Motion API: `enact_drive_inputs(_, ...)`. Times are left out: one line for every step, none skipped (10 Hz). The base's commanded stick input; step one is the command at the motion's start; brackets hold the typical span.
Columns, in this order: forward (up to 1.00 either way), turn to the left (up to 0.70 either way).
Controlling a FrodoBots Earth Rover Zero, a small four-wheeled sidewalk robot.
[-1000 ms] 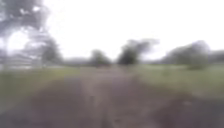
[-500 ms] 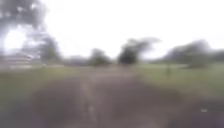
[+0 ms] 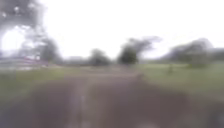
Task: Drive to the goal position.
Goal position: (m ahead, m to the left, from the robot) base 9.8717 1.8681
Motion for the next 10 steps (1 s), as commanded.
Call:
enact_drive_inputs(0.70,0.00)
enact_drive_inputs(0.70,0.00)
enact_drive_inputs(0.70,0.00)
enact_drive_inputs(0.70,0.00)
enact_drive_inputs(0.70,0.00)
enact_drive_inputs(0.70,0.00)
enact_drive_inputs(0.70,0.00)
enact_drive_inputs(0.70,0.00)
enact_drive_inputs(0.70,0.00)
enact_drive_inputs(0.70,0.00)
